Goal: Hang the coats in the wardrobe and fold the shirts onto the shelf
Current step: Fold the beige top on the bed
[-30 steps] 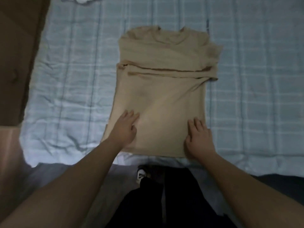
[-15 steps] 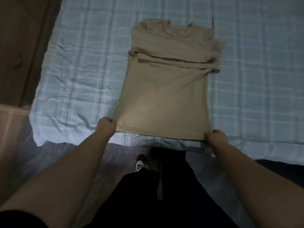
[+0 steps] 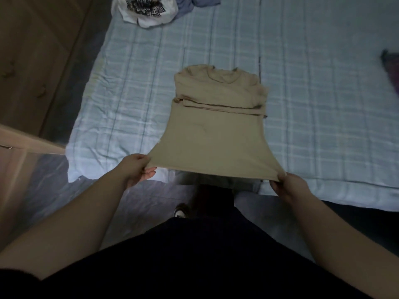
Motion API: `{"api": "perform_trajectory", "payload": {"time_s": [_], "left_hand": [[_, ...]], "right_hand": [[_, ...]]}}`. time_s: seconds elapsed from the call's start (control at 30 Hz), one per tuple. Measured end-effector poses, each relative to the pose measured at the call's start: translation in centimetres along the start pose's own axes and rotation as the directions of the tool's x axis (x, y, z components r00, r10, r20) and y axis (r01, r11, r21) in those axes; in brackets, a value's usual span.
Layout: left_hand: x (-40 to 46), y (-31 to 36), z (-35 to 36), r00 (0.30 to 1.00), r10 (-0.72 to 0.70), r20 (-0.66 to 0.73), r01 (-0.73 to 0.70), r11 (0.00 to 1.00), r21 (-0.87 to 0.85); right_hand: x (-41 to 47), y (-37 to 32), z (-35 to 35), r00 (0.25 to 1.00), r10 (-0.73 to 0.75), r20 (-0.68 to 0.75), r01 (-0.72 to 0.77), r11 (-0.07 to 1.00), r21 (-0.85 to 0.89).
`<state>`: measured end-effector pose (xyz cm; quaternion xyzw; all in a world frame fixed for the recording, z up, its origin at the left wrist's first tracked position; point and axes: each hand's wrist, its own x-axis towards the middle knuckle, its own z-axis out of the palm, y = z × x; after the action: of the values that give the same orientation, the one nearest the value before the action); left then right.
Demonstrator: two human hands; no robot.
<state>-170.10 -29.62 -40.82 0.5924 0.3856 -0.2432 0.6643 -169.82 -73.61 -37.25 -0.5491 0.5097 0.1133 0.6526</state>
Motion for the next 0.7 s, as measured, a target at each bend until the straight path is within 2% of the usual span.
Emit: {"api": "perform_trajectory", "payload": {"time_s": [0.07,0.13,0.3,0.5,0.7], "left_hand": [[-0.5,0.9,-0.5,1.0,0.013,0.028,-0.014,1.0,0.011],[-0.2,2.6,-0.5,0.999,0.04,0.037,-0.038,0.998,-0.052],[1.8,9.1,2.0,0.989,0.135,0.06,-0.119,0.969,-0.217],[8.3,18.3,7.2,0.993,0.113,-0.017,-0.107,0.866,-0.488],[17.7,25.8,11.5,0.992,0.025,-0.124,-0.088,0.839,-0.537]], "right_hand": [[-0.6,-0.8,0.0,1.0,0.008,0.008,-0.008,0.996,0.086],[-0.7,-2.3,0.4,1.0,-0.026,0.01,0.024,0.991,0.131],[1.8,-8.6,3.7,0.995,-0.077,0.056,0.068,0.987,0.149],[8.9,-17.5,10.6,0.989,-0.11,0.1,0.092,0.98,0.175],[18.4,-23.5,17.9,0.992,-0.041,0.116,0.013,0.972,0.233]]}}
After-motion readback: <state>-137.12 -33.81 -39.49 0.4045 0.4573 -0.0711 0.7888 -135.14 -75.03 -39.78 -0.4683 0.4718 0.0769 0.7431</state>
